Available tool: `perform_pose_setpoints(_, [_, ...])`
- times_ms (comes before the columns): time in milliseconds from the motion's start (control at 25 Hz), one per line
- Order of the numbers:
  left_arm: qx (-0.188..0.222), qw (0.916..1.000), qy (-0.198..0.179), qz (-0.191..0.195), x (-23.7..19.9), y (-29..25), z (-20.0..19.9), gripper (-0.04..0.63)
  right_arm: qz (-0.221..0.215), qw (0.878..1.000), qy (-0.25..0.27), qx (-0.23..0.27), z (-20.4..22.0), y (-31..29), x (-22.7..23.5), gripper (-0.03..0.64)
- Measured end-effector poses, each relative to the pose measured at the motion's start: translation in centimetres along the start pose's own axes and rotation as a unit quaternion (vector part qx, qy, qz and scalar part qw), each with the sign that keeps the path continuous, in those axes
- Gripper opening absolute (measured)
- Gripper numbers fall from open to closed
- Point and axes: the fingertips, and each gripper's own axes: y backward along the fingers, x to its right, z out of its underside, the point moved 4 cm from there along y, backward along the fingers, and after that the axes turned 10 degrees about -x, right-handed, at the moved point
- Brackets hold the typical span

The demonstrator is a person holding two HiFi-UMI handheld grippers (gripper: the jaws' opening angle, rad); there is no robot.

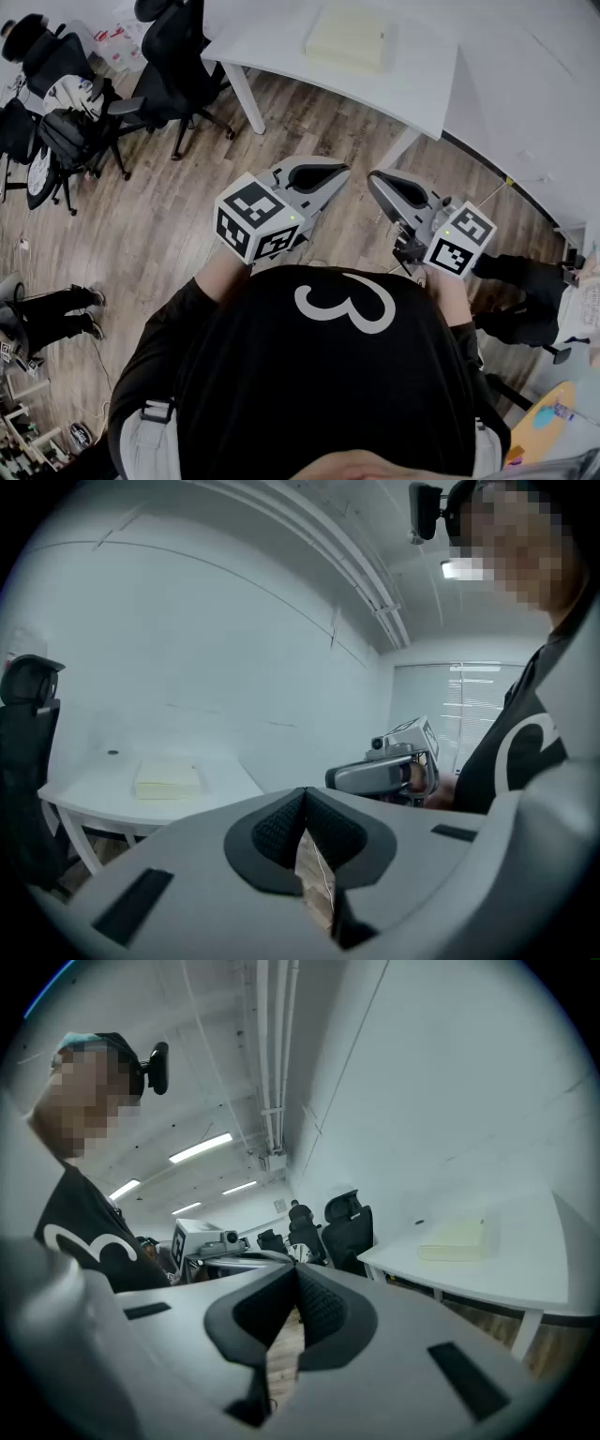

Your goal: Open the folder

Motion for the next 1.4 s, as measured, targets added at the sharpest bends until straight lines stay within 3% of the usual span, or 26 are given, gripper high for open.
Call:
perform_pose_setpoints(760, [-0.004, 0.9985, -0.046, -0.029, 0.6, -3.8, -3.1, 0.016, -0.007, 0.999, -0.016, 0.037, -1.3, 2.9, 4.5, 0.025])
perform_pose_setpoints(1080, [-0.025, 0.9986, -0.045, -0.011, -2.7, -7.0, -3.5, 0.017, 0.02, 0.998, -0.039, 0.055, -2.0, 2.6, 8.8, 0.025])
perform_pose_setpoints(1400, [-0.041, 0.9972, -0.063, 0.002, -9.4, -10.6, -5.6, 0.017, 0.049, 0.996, -0.057, 0.052, -3.9, -0.1, 15.0, 0.025])
